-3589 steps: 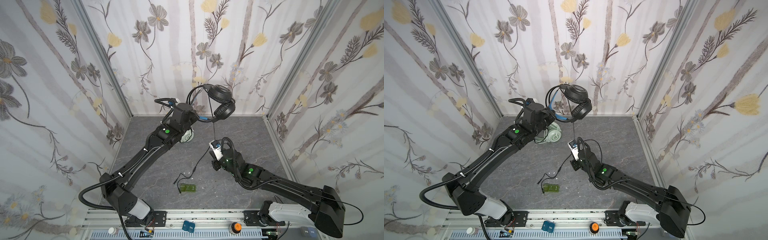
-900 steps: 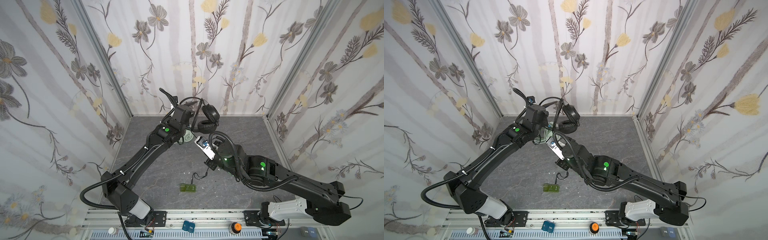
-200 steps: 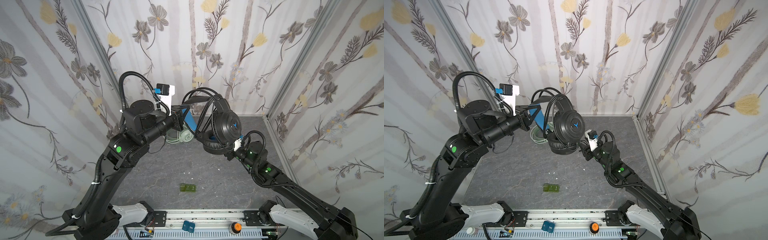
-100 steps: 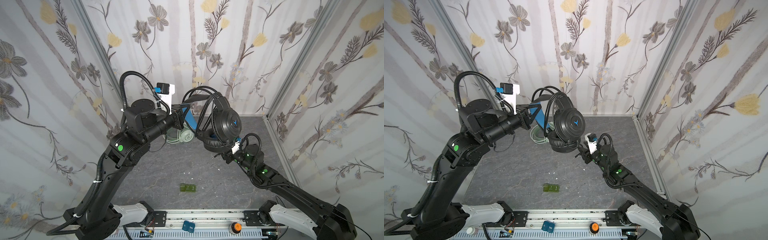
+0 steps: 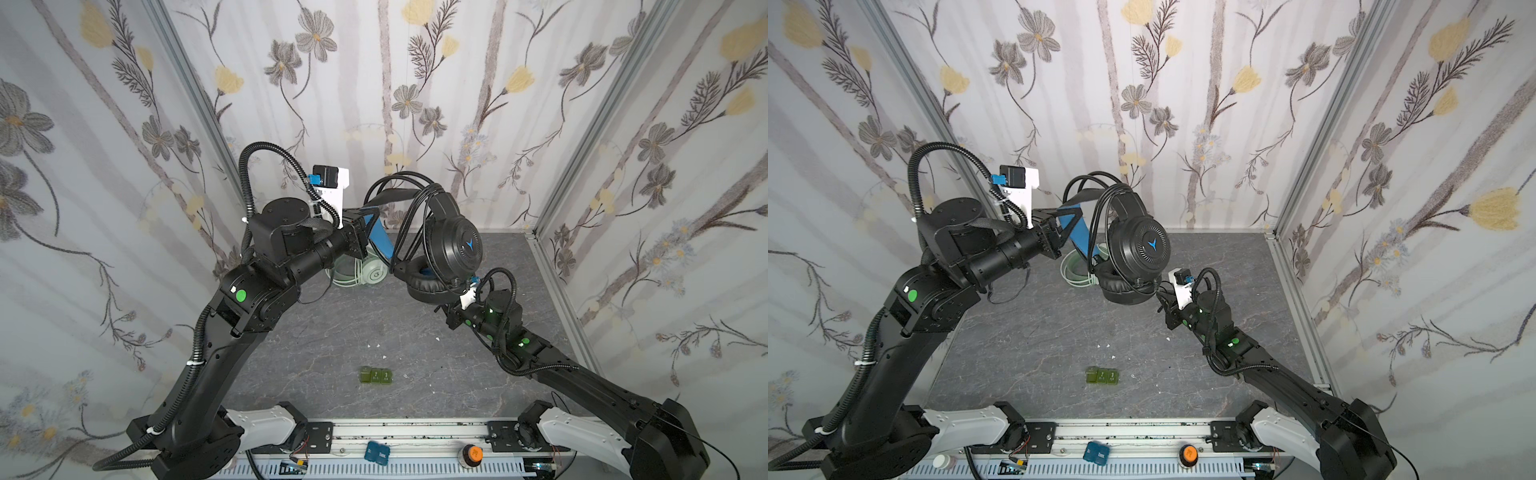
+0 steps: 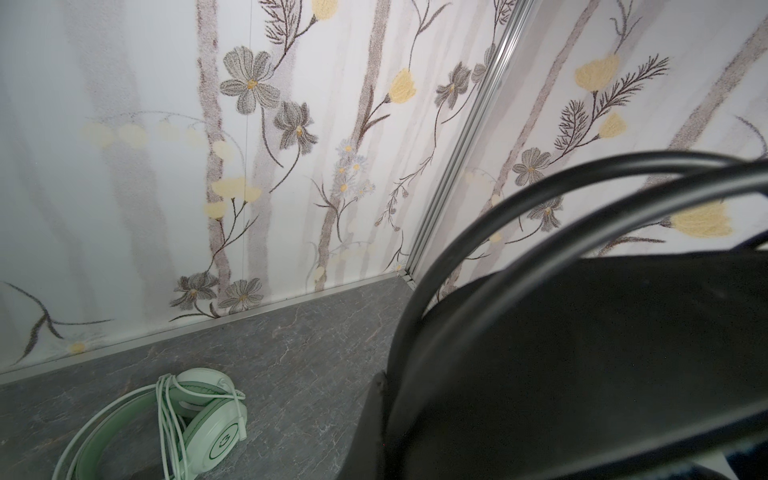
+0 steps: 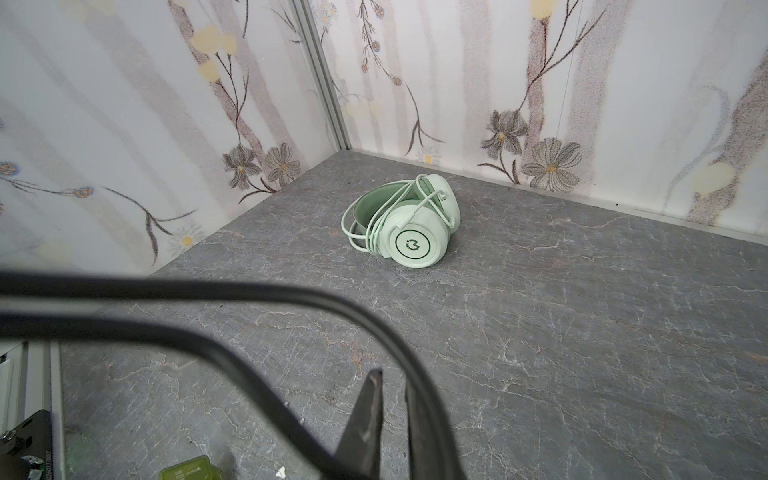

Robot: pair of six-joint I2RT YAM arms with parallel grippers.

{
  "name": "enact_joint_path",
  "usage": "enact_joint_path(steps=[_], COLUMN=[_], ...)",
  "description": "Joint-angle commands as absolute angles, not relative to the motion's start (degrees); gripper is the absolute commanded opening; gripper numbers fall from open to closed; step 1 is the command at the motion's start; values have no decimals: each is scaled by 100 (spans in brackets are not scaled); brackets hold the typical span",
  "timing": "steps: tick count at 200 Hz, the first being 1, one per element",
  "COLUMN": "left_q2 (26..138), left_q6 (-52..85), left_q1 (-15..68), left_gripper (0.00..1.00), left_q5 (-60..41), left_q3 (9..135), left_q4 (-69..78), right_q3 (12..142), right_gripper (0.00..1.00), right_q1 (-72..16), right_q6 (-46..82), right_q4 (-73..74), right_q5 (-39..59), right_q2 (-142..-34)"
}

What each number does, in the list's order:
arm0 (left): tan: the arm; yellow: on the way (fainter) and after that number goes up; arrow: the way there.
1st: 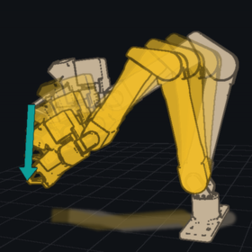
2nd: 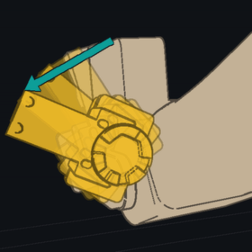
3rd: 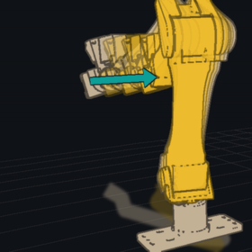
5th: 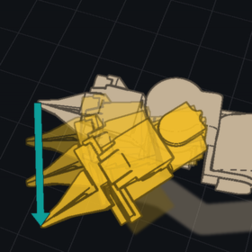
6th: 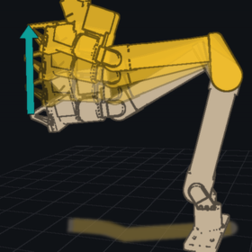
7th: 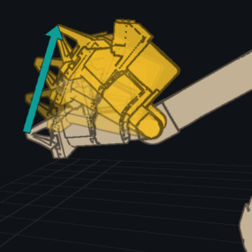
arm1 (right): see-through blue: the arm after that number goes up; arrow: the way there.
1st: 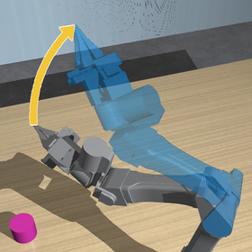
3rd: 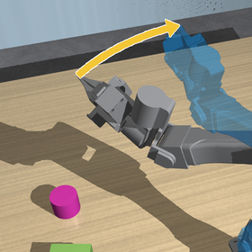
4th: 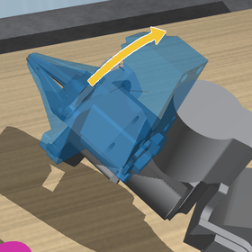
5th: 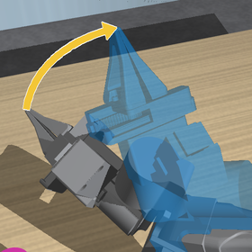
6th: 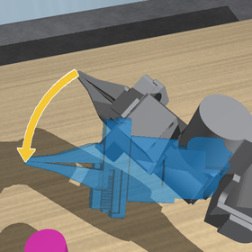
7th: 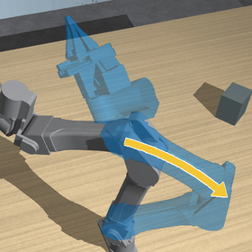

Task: Wrap the headphones

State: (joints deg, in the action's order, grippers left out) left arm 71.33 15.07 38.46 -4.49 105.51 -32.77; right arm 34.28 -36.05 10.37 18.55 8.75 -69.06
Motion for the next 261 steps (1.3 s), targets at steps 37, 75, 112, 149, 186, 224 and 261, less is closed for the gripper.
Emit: enact_joint_path(steps=[37, 75, 112, 149, 186, 224, 261], left_q2=[7006, 7014, 7053, 7260, 7669, 8051, 8314], left_q6=[2328, 2556, 2849, 3415, 3902, 4251, 4462], left_q1=[3828, 3814, 3806, 3806, 3802, 3780, 3761], left_gripper=[0, 0, 0, 0, 0, 0, 0], left_q5=[75, 535, 1134, 1761, 2123, 2278, 2248], left_q3=[10151, 10111, 9943, 9918, 10022, 10155, 10239], left_q4=[-2042, -1884, -1615, -1348, -1321, -1363, -1414], right_q3=[3499, 3434, 3402, 3438, 3563, 3718, 3866], right_gripper=[0, 0, 0, 0, 0, 0, 0], right_q1=[-3612, -3625, -3739, -4070, -4605, -5116, -5318], right_q6=[906, 858, 845, 809, 692, 508, 391], right_q4=[1711, 1575, 1403, 1179, 983, 767, 644], right_q5=[482, 506, 314, -248, -808, -1184, -1322], right_q2=[-6843, -6752, -6646, -6662, -6828, -7063, -7273])
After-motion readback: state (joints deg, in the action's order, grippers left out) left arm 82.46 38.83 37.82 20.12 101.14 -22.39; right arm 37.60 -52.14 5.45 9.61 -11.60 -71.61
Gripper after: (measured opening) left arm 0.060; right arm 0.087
